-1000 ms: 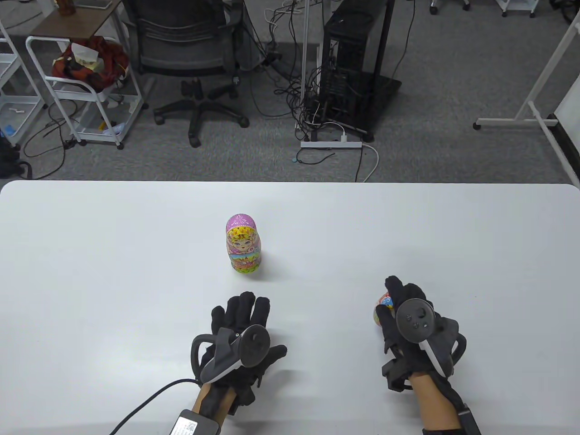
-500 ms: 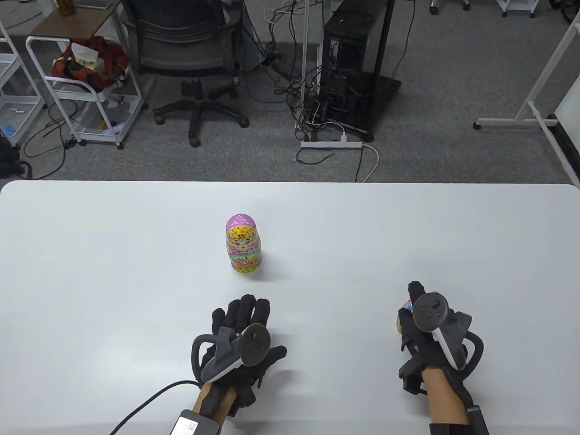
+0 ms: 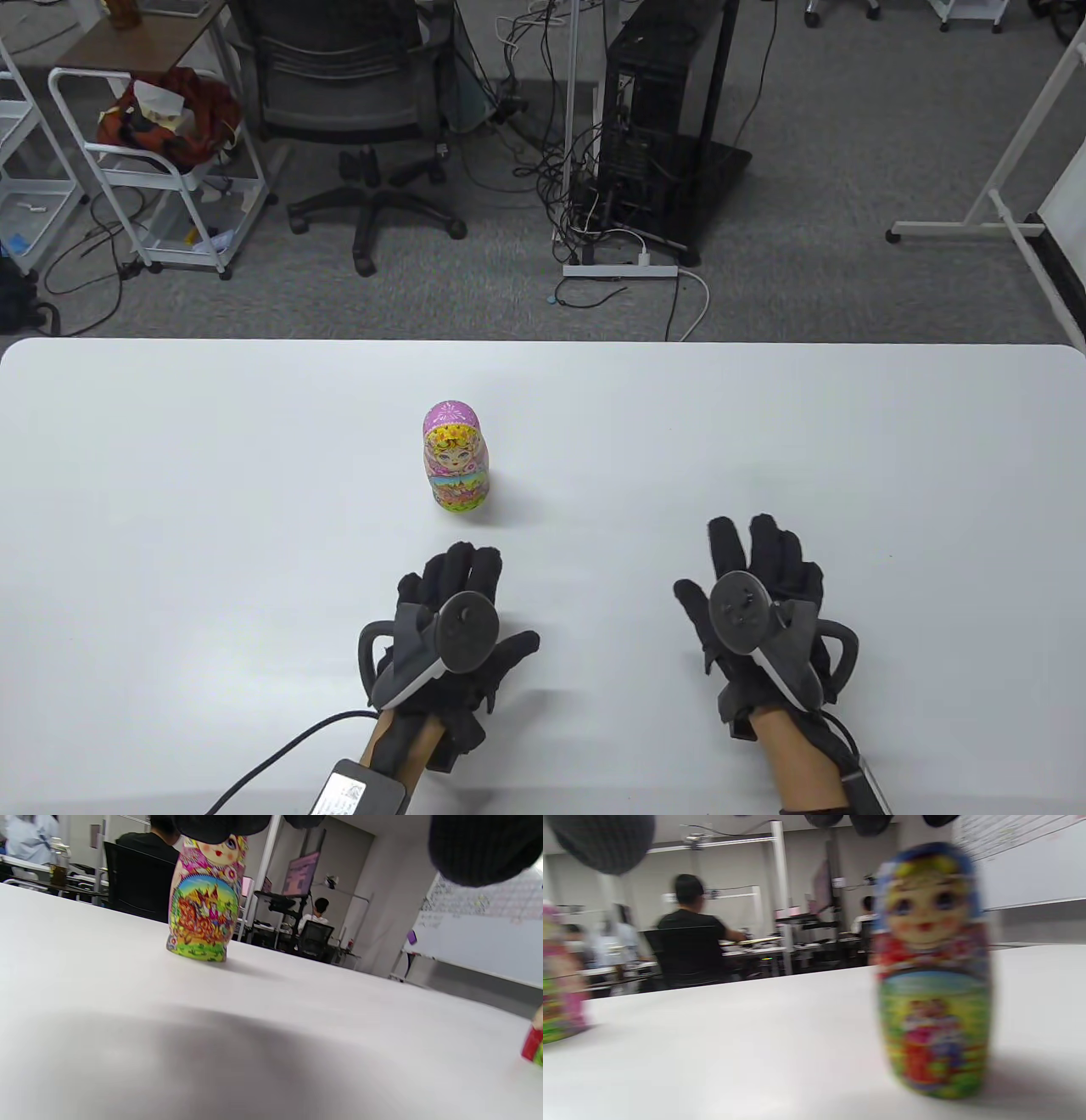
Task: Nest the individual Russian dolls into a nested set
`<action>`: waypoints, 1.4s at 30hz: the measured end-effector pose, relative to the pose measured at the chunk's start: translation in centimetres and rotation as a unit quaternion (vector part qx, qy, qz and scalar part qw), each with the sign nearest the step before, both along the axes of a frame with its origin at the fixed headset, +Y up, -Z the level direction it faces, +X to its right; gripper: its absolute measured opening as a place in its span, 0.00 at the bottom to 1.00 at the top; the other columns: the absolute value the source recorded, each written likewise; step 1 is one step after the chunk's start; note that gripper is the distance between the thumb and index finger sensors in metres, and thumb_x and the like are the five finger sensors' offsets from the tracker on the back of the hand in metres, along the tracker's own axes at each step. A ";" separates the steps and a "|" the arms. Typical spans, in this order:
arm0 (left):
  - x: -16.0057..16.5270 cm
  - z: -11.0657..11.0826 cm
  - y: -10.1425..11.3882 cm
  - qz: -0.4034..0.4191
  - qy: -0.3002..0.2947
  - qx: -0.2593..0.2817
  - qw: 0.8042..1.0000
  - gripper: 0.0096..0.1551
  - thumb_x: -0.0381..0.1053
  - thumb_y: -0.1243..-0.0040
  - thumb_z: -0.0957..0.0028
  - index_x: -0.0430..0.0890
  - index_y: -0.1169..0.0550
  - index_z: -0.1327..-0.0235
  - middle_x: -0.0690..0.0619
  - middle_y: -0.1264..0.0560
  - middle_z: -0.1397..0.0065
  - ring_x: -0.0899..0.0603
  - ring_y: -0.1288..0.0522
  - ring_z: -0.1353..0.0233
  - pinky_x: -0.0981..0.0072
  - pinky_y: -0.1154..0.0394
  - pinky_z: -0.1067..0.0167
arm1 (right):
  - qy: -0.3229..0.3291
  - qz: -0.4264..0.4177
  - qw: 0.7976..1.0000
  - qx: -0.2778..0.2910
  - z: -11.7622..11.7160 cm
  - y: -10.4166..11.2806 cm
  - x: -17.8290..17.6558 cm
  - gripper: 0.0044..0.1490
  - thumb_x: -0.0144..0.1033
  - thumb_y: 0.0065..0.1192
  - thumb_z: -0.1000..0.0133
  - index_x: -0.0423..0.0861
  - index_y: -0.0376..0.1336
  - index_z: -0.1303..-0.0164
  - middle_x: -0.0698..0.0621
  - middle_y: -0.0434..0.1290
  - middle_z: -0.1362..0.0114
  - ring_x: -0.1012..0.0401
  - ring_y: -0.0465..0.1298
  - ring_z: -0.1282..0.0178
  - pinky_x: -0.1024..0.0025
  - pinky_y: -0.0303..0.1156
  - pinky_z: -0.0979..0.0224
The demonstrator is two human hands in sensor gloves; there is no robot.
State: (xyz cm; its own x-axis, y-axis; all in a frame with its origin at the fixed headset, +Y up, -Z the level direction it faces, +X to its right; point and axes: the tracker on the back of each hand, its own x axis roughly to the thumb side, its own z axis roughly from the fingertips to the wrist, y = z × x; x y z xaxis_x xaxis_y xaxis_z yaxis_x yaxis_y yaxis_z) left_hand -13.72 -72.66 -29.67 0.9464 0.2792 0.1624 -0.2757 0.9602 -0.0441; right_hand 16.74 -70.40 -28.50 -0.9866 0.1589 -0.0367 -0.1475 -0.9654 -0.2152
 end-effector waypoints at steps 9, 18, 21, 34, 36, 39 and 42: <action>-4.8 -10.9 2.0 0.138 0.170 -0.078 0.973 0.71 0.79 0.44 0.58 0.43 0.62 0.20 0.39 0.63 0.16 0.33 0.56 0.16 0.30 0.51 0.25 | 0.096 0.045 0.990 -0.088 0.2 -1.6 -4.5 0.60 0.75 0.57 0.53 0.66 0.29 0.24 0.46 0.26 0.15 0.40 0.32 0.14 0.32 0.40 0.20; -6.8 -16.6 -2.2 0.173 0.180 -0.155 0.956 0.79 0.89 0.43 0.66 0.52 0.68 0.21 0.44 0.67 0.15 0.35 0.60 0.14 0.31 0.52 0.22 | 0.105 0.016 0.991 -0.084 0.1 -1.0 -4.8 0.60 0.75 0.57 0.53 0.66 0.29 0.24 0.47 0.27 0.15 0.42 0.33 0.14 0.31 0.39 0.20; -6.6 -17.0 -2.7 0.162 0.182 -0.160 0.957 0.77 0.87 0.42 0.66 0.53 0.66 0.21 0.44 0.66 0.14 0.36 0.58 0.14 0.32 0.50 0.21 | 0.107 0.006 0.991 -0.086 0.1 -1.1 -4.8 0.59 0.74 0.57 0.52 0.65 0.30 0.23 0.46 0.28 0.14 0.42 0.34 0.14 0.31 0.40 0.20; -6.1 -17.2 -2.6 0.159 0.160 -0.159 0.961 0.68 0.84 0.40 0.57 0.55 0.61 0.22 0.51 0.54 0.12 0.40 0.46 0.12 0.33 0.44 0.20 | 0.117 -0.031 0.988 -0.101 -0.1 -1.9 -5.1 0.56 0.72 0.56 0.51 0.63 0.35 0.22 0.46 0.34 0.13 0.42 0.40 0.13 0.32 0.43 0.20; -5.9 -16.8 -2.4 0.171 0.150 -0.151 0.962 0.68 0.84 0.39 0.58 0.54 0.59 0.22 0.51 0.49 0.13 0.40 0.43 0.12 0.33 0.42 0.20 | 0.120 -0.041 0.987 -0.094 0.0 -1.9 -5.2 0.56 0.71 0.57 0.51 0.63 0.35 0.22 0.46 0.36 0.14 0.42 0.41 0.13 0.33 0.44 0.20; -5.4 -15.1 -1.6 0.176 0.129 -0.110 0.970 0.68 0.84 0.37 0.61 0.49 0.53 0.22 0.48 0.40 0.18 0.43 0.32 0.18 0.36 0.36 0.23 | 0.130 -0.055 0.986 -0.087 0.2 -1.8 -5.2 0.55 0.71 0.56 0.51 0.63 0.36 0.22 0.47 0.37 0.14 0.43 0.42 0.13 0.33 0.45 0.20; -4.4 -12.4 -0.3 0.178 0.087 -0.062 0.978 0.68 0.83 0.36 0.64 0.46 0.48 0.23 0.45 0.34 0.21 0.40 0.27 0.24 0.36 0.33 0.27 | 0.140 -0.091 0.983 -0.077 0.4 -1.8 -5.0 0.53 0.69 0.56 0.50 0.62 0.37 0.22 0.47 0.39 0.14 0.43 0.45 0.13 0.34 0.47 0.20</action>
